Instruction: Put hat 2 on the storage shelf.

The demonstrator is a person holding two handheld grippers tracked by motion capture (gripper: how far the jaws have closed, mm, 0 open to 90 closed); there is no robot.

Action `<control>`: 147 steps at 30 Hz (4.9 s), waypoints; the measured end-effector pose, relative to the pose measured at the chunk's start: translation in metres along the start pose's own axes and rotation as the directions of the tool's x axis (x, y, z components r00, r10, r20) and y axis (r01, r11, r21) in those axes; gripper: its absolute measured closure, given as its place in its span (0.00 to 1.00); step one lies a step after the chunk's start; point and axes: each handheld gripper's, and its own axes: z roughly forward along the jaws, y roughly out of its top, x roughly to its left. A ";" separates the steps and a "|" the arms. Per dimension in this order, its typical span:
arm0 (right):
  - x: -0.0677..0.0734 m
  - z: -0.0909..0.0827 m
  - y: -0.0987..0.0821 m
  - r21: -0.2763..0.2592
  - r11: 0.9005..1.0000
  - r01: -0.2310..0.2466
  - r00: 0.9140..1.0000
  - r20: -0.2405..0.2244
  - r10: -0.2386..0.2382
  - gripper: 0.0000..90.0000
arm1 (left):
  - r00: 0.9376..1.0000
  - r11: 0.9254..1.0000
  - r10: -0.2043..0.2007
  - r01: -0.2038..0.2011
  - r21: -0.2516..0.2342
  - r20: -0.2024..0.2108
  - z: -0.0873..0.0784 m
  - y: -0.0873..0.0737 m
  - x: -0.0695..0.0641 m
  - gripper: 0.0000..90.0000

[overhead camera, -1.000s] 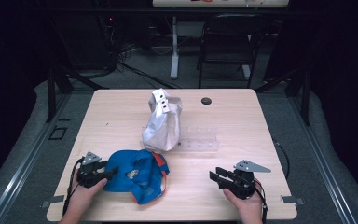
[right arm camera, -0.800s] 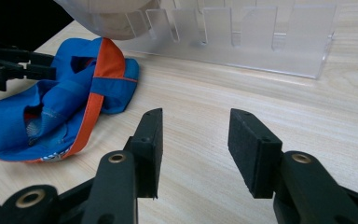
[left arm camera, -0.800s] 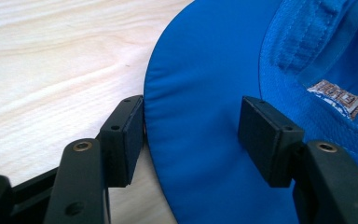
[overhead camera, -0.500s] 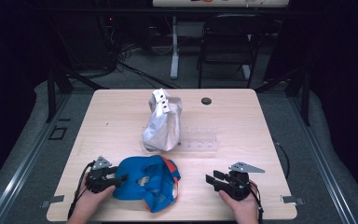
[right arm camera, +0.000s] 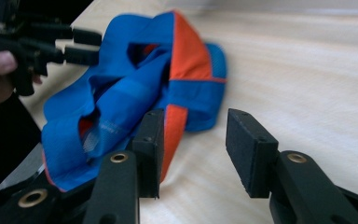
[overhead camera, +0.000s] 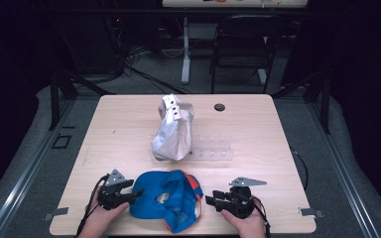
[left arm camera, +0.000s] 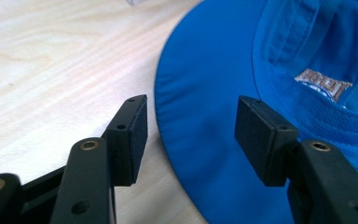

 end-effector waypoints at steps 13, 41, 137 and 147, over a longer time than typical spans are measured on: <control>0.002 0.024 -0.005 0.077 0.995 -0.057 0.994 -0.092 0.064 0.61 | 1.000 1.000 -0.004 0.004 -0.025 -0.006 -0.008 -0.004 0.009 0.50; -0.007 0.034 -0.004 0.115 0.969 -0.220 0.956 -0.171 0.238 0.84 | 1.000 0.999 -0.004 0.002 -0.047 -0.029 -0.016 -0.010 0.011 0.50; 0.010 0.007 0.060 0.161 0.971 -0.179 0.975 -0.100 0.197 0.92 | 1.000 0.998 0.002 -0.004 -0.069 -0.022 -0.017 -0.010 0.013 0.51; 0.016 0.001 0.071 0.203 0.968 -0.146 0.978 -0.117 0.172 0.94 | 1.000 0.998 0.001 -0.003 -0.066 -0.022 -0.018 -0.010 0.015 0.51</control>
